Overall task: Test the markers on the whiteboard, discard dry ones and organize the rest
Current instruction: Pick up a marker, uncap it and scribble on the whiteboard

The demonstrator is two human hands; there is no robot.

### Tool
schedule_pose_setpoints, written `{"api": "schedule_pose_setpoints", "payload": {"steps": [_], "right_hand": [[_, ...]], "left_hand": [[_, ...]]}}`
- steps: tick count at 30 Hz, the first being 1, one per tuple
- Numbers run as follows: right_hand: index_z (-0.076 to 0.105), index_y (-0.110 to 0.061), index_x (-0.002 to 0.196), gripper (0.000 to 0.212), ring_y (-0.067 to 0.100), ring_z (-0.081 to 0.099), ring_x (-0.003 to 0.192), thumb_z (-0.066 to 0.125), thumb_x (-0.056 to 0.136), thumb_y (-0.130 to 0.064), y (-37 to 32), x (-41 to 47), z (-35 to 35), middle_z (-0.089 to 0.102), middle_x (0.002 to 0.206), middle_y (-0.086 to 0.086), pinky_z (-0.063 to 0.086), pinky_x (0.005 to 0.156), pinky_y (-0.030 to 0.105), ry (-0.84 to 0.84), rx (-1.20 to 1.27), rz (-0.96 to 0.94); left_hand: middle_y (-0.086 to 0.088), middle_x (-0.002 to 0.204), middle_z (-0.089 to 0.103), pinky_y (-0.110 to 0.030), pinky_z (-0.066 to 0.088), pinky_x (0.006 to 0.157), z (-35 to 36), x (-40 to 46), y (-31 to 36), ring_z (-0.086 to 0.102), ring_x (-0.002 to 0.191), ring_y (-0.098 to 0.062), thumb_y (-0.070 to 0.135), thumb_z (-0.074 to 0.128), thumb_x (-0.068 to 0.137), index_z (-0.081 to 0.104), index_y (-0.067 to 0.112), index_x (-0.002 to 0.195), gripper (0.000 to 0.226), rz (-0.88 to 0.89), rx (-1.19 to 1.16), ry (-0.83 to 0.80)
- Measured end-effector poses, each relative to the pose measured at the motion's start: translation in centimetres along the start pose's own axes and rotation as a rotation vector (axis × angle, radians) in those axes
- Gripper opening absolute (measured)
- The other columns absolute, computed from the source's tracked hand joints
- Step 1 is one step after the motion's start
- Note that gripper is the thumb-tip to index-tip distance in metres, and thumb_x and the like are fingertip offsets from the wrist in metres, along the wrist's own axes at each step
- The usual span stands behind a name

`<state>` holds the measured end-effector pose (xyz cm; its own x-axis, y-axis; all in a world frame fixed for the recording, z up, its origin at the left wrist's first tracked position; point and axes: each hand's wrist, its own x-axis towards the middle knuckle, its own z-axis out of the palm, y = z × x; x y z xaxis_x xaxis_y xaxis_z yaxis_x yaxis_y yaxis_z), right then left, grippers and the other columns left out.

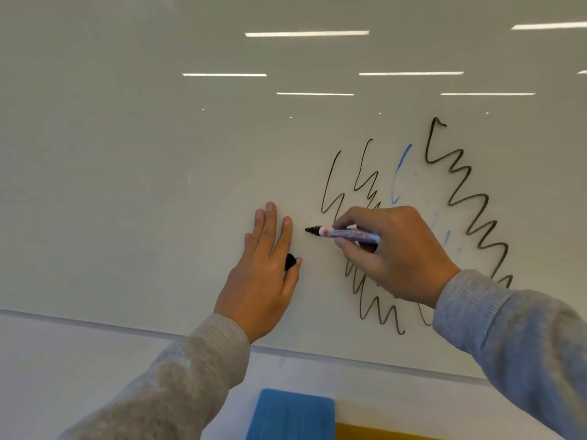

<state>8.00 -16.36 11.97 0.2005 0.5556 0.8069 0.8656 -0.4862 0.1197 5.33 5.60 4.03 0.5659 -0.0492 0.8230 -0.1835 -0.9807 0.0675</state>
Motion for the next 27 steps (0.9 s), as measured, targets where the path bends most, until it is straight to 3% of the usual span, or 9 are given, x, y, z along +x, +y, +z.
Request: {"api": "schedule_pose_setpoints", "payload": {"steps": [4, 8, 11, 15, 19, 23, 26, 27], "right_hand": [[0.069, -0.032, 0.099, 0.009, 0.009, 0.056, 0.059, 0.063, 0.093, -0.036, 0.0, -1.3, 0.3, 0.064, 0.069, -0.014, 0.051, 0.054, 0.037, -0.118, -0.032, -0.030], [0.068, -0.032, 0.101, 0.012, 0.009, 0.056, 0.058, 0.059, 0.095, -0.038, 0.6, -2.3, -0.3, 0.064, 0.072, -0.015, 0.050, 0.052, 0.036, 0.027, -0.045, 0.008], [0.065, -0.034, 0.103, 0.016, 0.013, 0.059, 0.063, 0.053, 0.095, -0.042, -0.2, -3.2, 0.3, 0.066, 0.076, -0.013, 0.051, 0.055, 0.037, -0.148, -0.133, -0.064], [0.067, -0.033, 0.102, 0.013, 0.009, 0.056, 0.060, 0.058, 0.095, -0.038, 0.4, -3.5, -0.5, 0.066, 0.075, -0.015, 0.051, 0.053, 0.035, -0.041, -0.094, 0.008], [0.067, -0.033, 0.102, 0.012, 0.011, 0.058, 0.063, 0.059, 0.095, -0.039, 0.0, -4.3, -0.3, 0.068, 0.077, -0.013, 0.052, 0.055, 0.036, -0.167, -0.138, -0.030], [0.070, -0.031, 0.102, 0.011, 0.008, 0.056, 0.059, 0.062, 0.095, -0.035, 0.6, -4.7, -0.8, 0.067, 0.076, -0.014, 0.050, 0.054, 0.032, -0.010, -0.062, 0.053], [0.067, -0.034, 0.105, 0.014, 0.009, 0.057, 0.066, 0.057, 0.096, -0.039, 0.1, -5.7, -0.1, 0.067, 0.080, -0.014, 0.053, 0.060, 0.036, -0.263, -0.127, 0.019], [0.067, -0.034, 0.105, 0.014, 0.008, 0.056, 0.066, 0.057, 0.096, -0.039, 0.1, -5.8, -0.1, 0.067, 0.080, -0.014, 0.053, 0.059, 0.036, -0.267, -0.136, 0.014]], "left_hand": [[0.001, 0.164, -0.024, -0.041, 0.021, 0.123, 0.1, -0.4, -0.2, -0.022, 0.150, -0.014, 0.045, 0.025, 0.102, -0.001, 0.019, 0.159, 0.068, 0.004, 0.001, -0.017], [0.001, 0.164, -0.023, -0.044, 0.031, 0.119, 0.4, -1.0, -0.3, -0.021, 0.151, -0.015, 0.045, 0.024, 0.102, -0.001, 0.018, 0.159, 0.068, 0.012, 0.021, -0.027], [0.000, 0.164, -0.024, -0.046, 0.032, 0.119, 0.6, -1.2, -0.3, -0.020, 0.151, -0.017, 0.044, 0.026, 0.103, -0.001, 0.017, 0.159, 0.068, 0.012, 0.028, -0.022], [0.001, 0.164, -0.025, -0.046, 0.031, 0.119, 0.8, -1.2, -0.1, -0.022, 0.151, -0.016, 0.043, 0.027, 0.103, -0.005, 0.019, 0.158, 0.068, -0.003, 0.019, -0.023], [0.001, 0.164, -0.025, -0.046, 0.029, 0.120, 0.8, -1.4, -0.1, -0.023, 0.150, -0.014, 0.040, 0.031, 0.104, -0.005, 0.019, 0.158, 0.068, -0.001, 0.010, -0.021], [0.001, 0.164, -0.025, -0.042, 0.014, 0.124, 1.0, -1.4, 0.2, -0.022, 0.150, -0.015, 0.041, 0.030, 0.104, -0.005, 0.020, 0.157, 0.068, -0.009, -0.007, -0.021], [0.000, 0.164, -0.024, -0.041, 0.012, 0.124, 1.0, -1.5, 0.4, -0.021, 0.151, -0.016, 0.041, 0.030, 0.104, -0.004, 0.018, 0.158, 0.068, -0.011, -0.011, -0.019], [0.000, 0.164, -0.024, -0.041, 0.012, 0.123, 1.0, -1.4, 0.4, -0.021, 0.151, -0.016, 0.041, 0.031, 0.104, -0.003, 0.018, 0.158, 0.068, -0.012, -0.013, -0.018]]}}
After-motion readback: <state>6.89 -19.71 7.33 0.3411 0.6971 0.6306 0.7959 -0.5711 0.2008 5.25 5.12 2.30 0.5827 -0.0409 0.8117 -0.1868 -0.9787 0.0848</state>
